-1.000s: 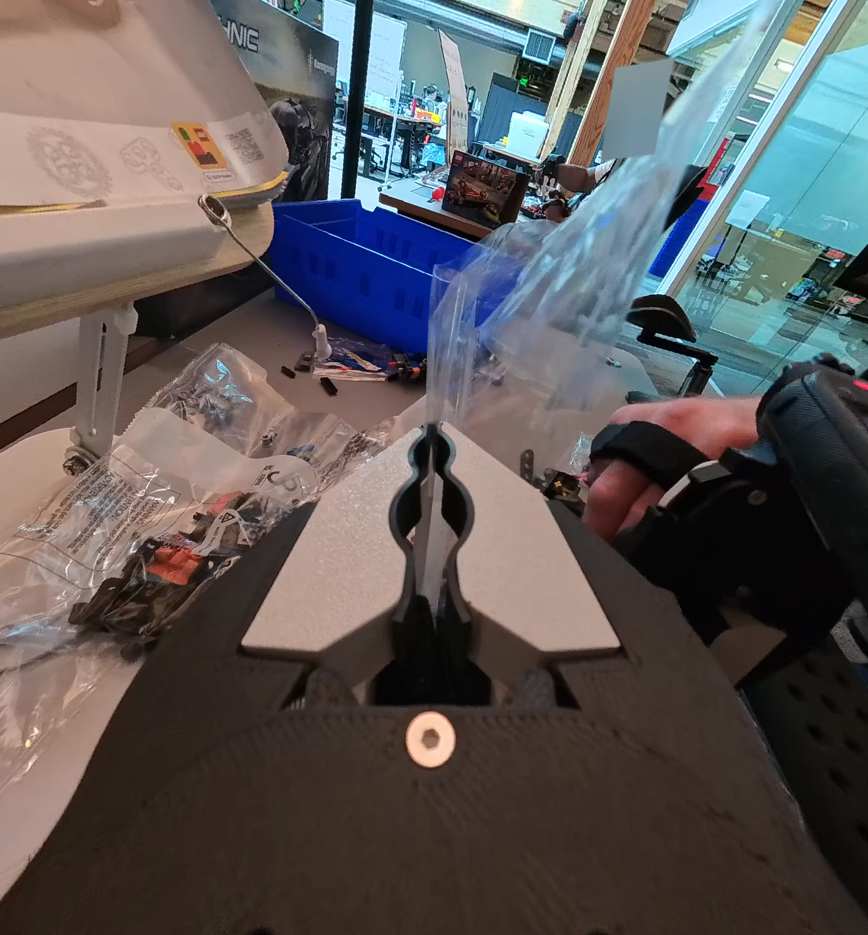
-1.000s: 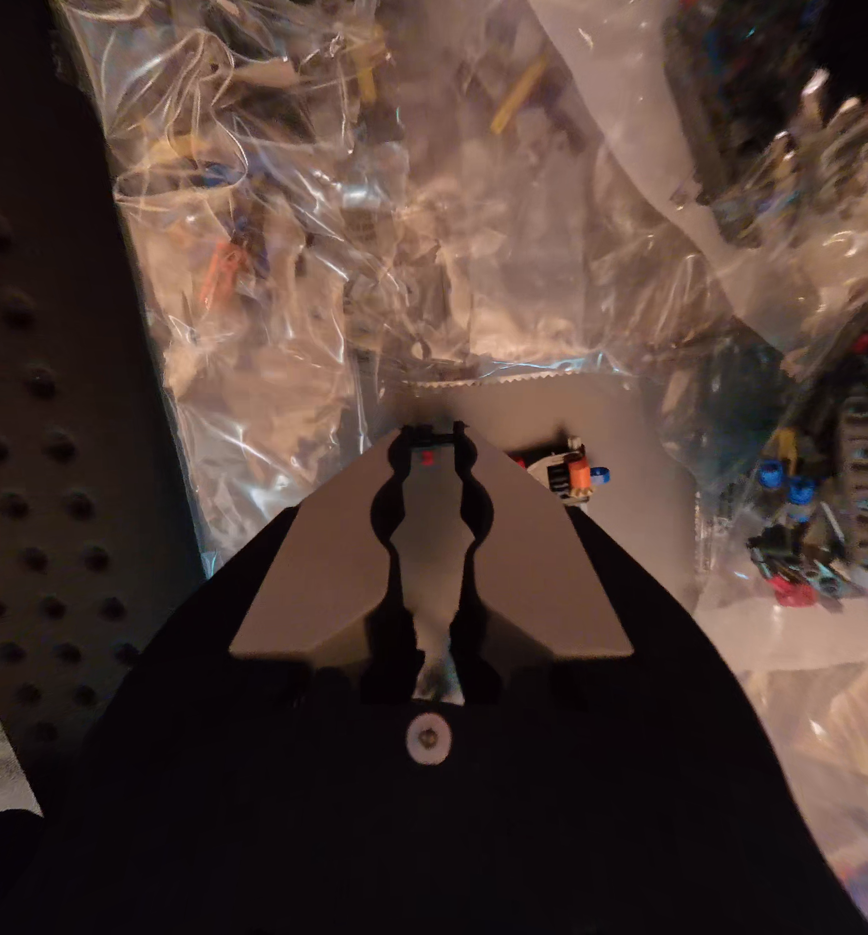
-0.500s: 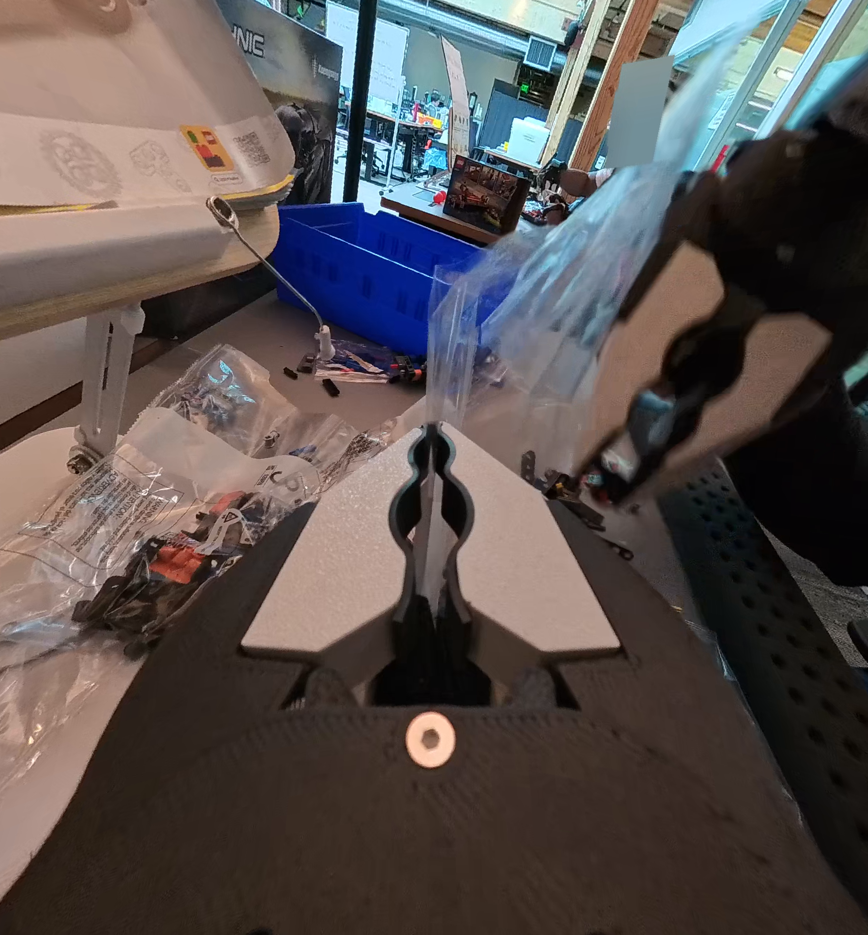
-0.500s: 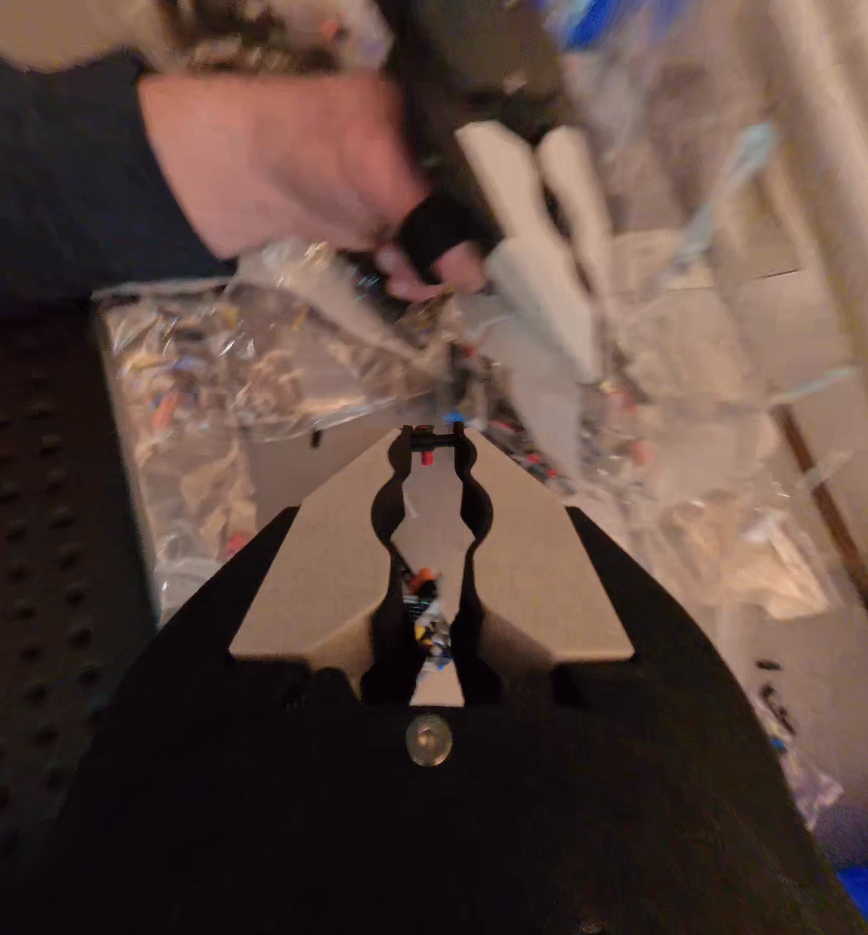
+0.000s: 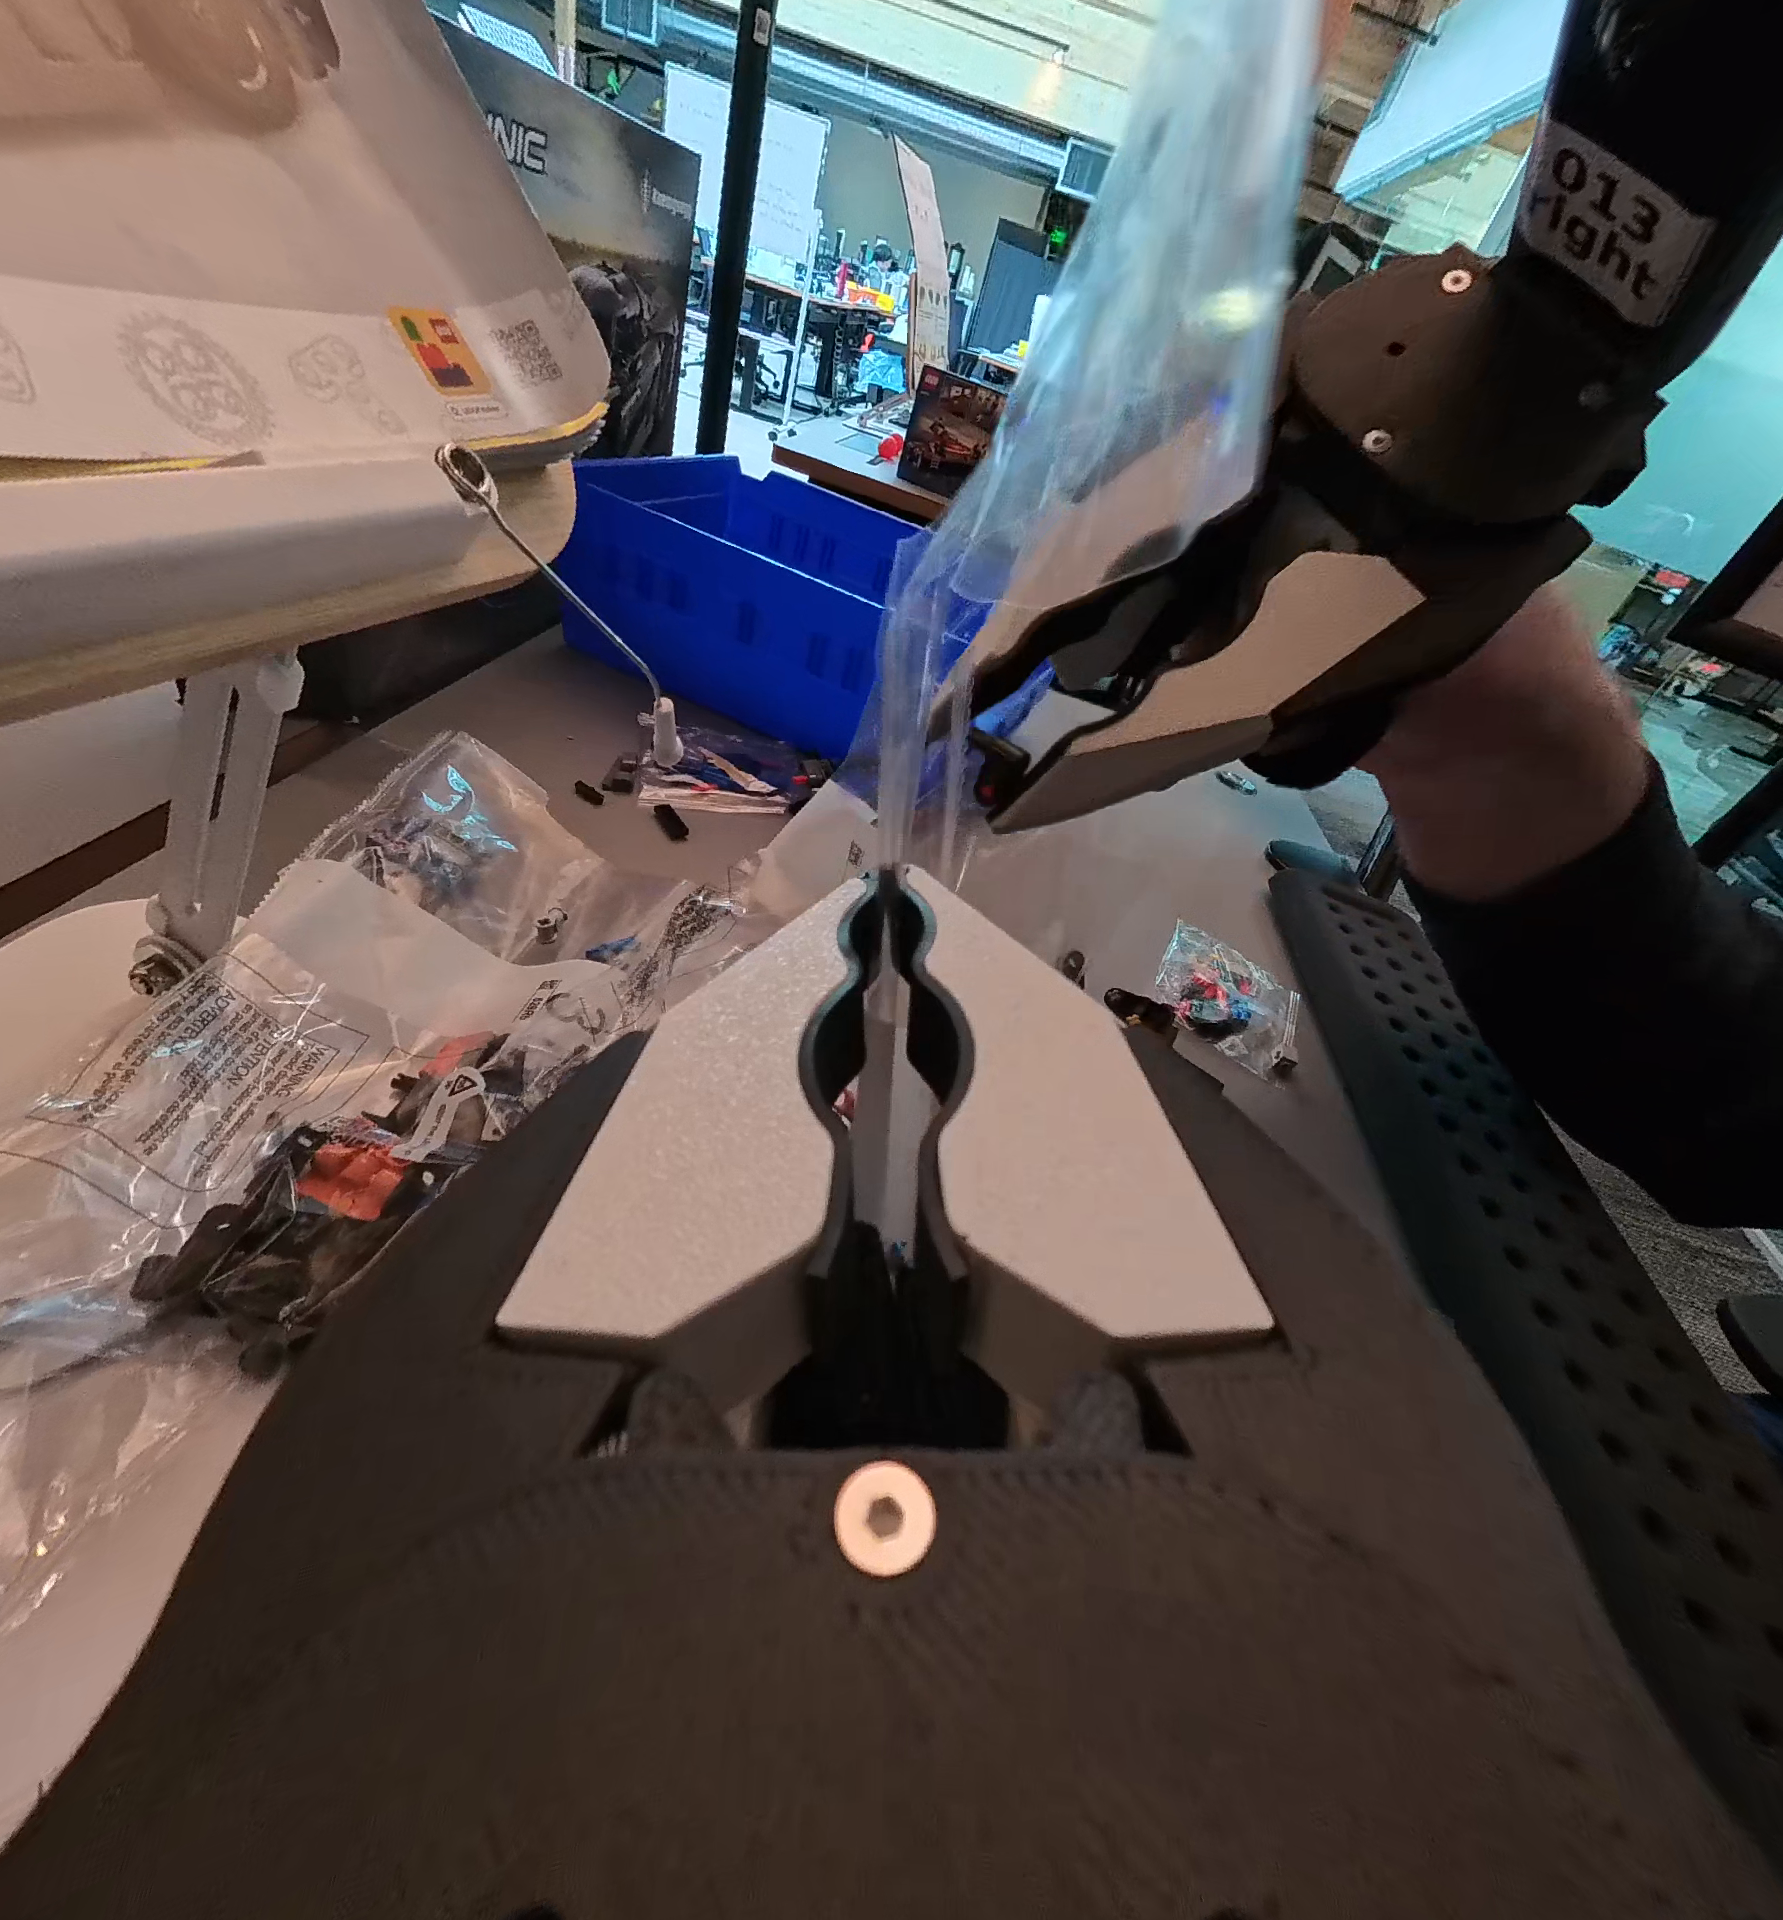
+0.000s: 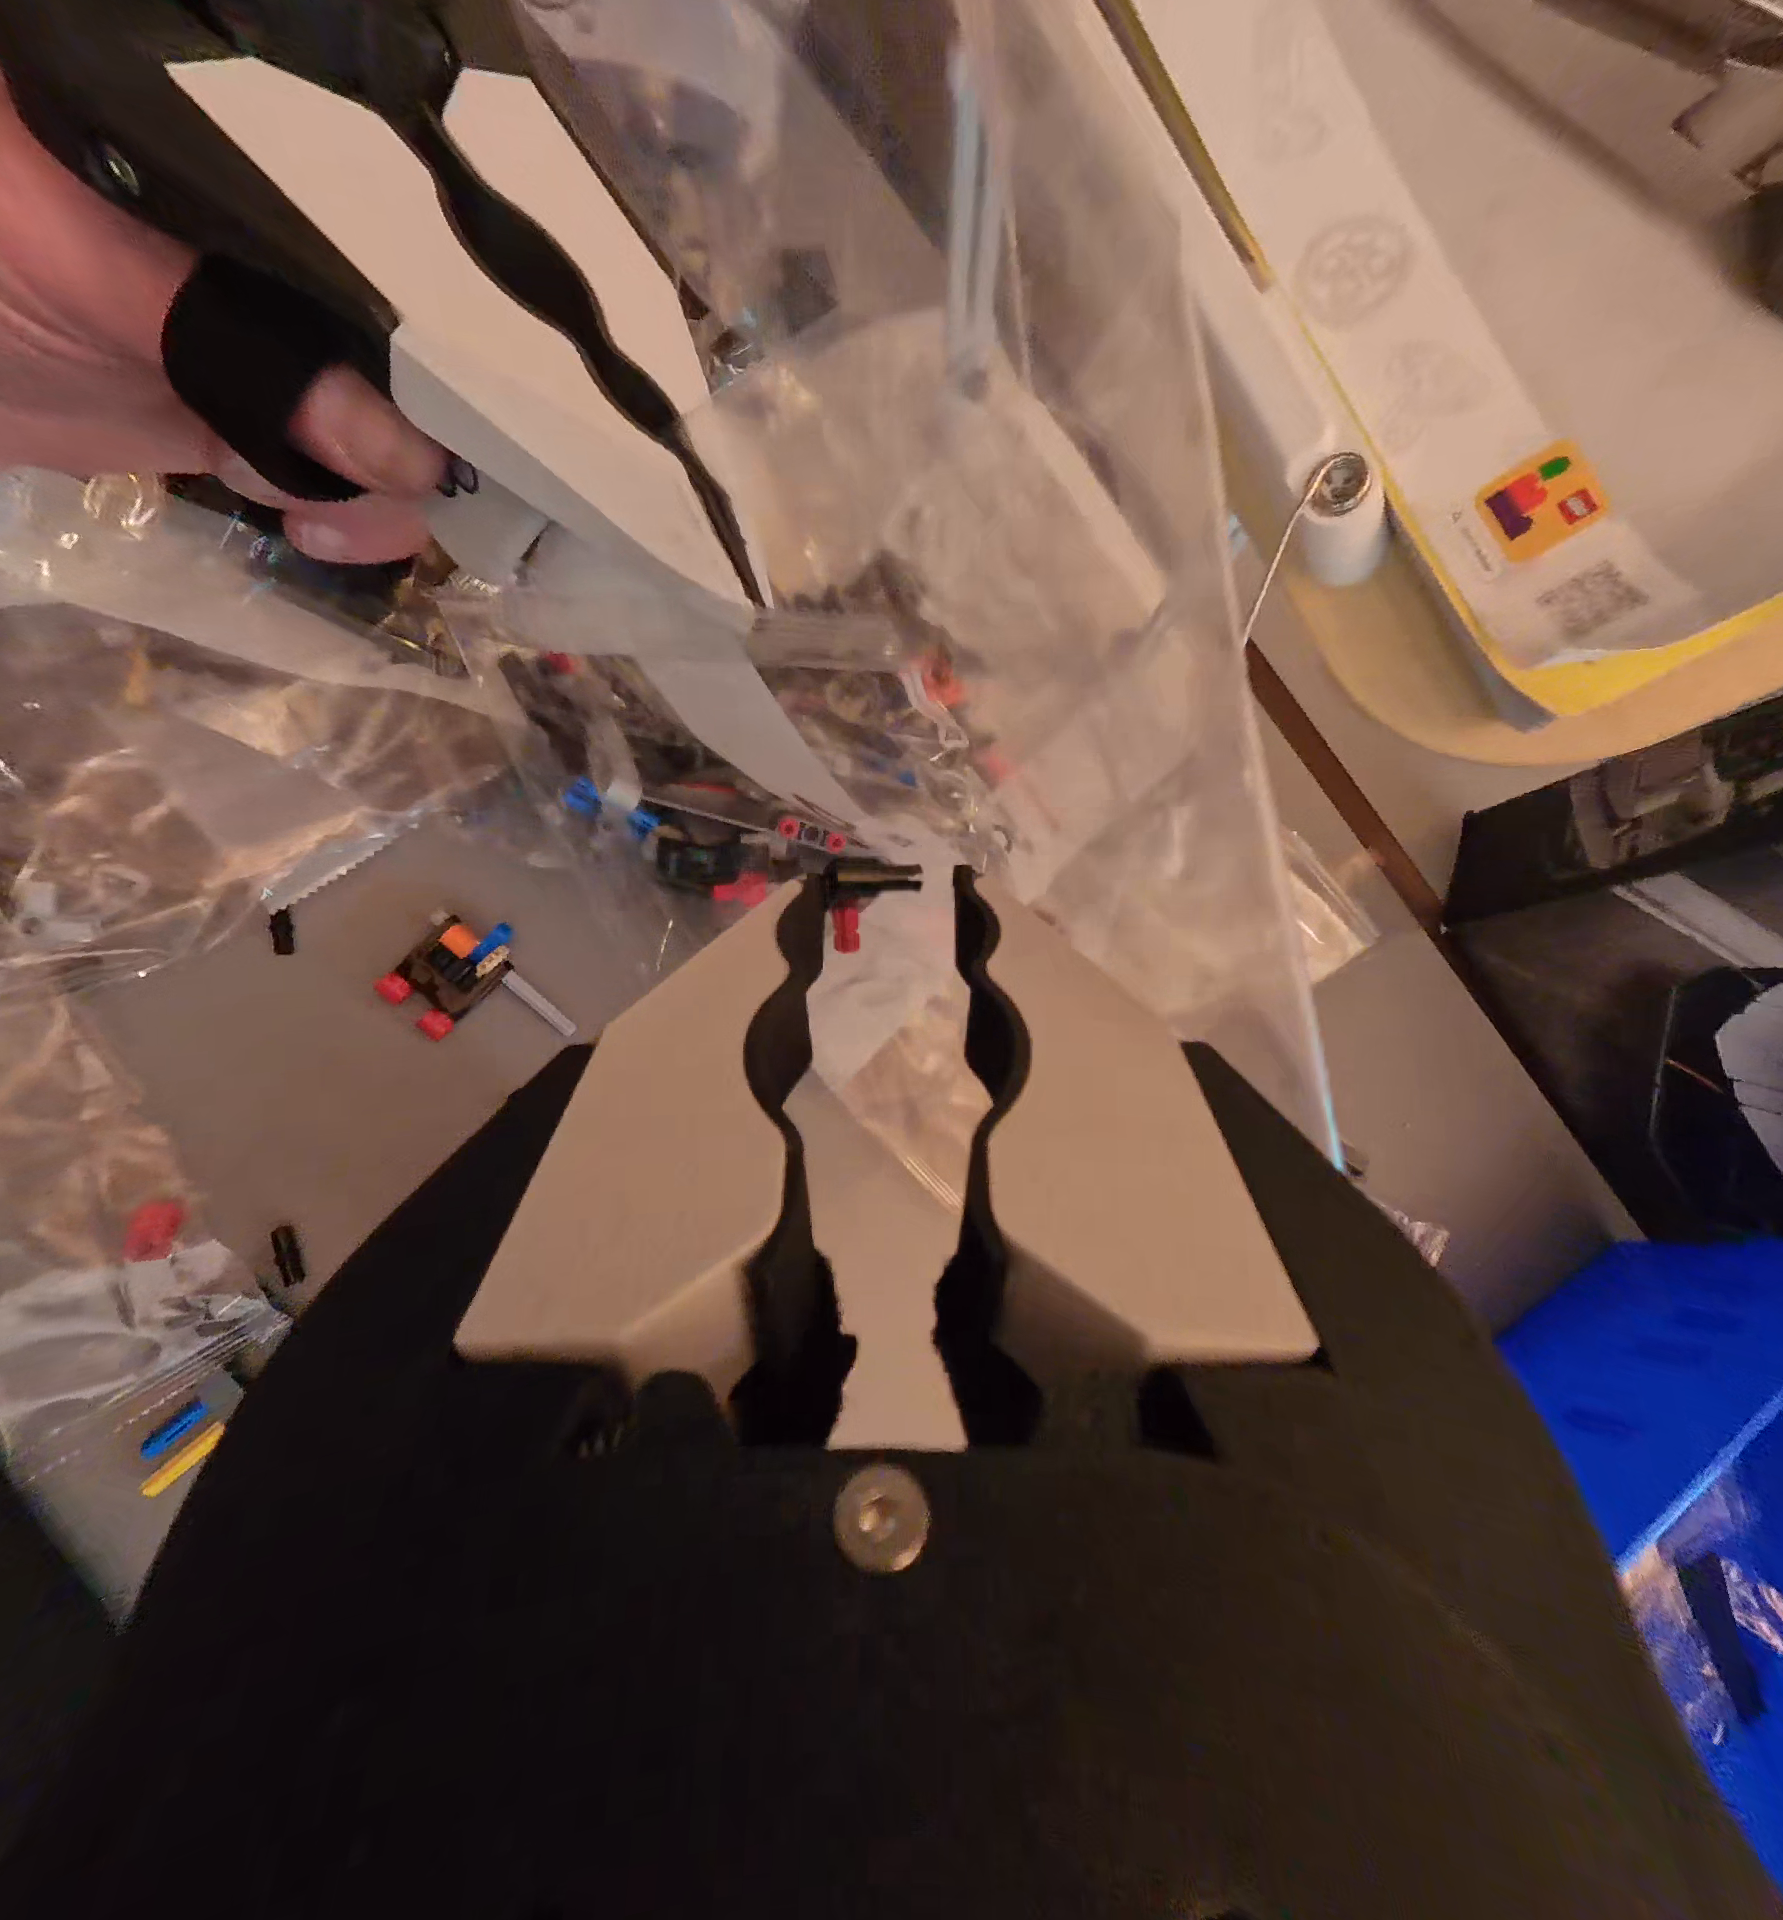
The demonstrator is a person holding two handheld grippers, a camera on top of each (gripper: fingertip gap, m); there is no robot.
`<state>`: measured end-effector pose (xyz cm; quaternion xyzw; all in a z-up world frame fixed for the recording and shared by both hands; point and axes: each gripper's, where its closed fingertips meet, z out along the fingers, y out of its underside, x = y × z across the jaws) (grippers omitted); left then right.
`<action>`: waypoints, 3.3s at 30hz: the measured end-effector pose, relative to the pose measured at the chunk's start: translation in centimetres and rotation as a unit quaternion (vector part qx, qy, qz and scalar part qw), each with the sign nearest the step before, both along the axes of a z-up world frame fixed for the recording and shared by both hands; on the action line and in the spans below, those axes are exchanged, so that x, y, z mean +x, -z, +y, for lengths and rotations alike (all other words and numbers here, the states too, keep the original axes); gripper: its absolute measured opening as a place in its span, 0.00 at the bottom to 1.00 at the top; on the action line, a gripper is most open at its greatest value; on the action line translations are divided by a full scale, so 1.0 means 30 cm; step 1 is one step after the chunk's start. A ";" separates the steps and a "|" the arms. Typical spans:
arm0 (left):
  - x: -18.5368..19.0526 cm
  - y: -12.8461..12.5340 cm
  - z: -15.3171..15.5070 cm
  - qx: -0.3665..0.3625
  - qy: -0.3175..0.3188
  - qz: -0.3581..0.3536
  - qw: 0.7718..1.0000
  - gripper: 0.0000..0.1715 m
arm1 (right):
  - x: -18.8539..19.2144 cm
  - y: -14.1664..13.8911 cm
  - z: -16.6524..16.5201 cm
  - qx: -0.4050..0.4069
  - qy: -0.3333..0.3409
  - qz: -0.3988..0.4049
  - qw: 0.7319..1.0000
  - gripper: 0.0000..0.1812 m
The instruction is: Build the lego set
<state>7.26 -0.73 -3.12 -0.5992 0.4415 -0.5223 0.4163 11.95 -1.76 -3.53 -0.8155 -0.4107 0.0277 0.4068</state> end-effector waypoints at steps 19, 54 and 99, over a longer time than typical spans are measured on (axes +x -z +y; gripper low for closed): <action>0.003 0.007 0.000 0.000 0.000 0.005 1.000 0.00 | -0.246 0.019 -0.268 -0.060 -0.203 -0.004 0.977 0.14; -0.011 -0.006 0.002 0.005 -0.005 0.002 1.000 0.00 | -0.159 0.022 -0.162 -0.045 -0.108 0.012 0.993 0.01; 0.000 0.009 -0.006 0.001 0.002 0.010 1.000 0.00 | -0.047 0.377 -0.619 -0.284 -0.190 -0.142 0.929 0.12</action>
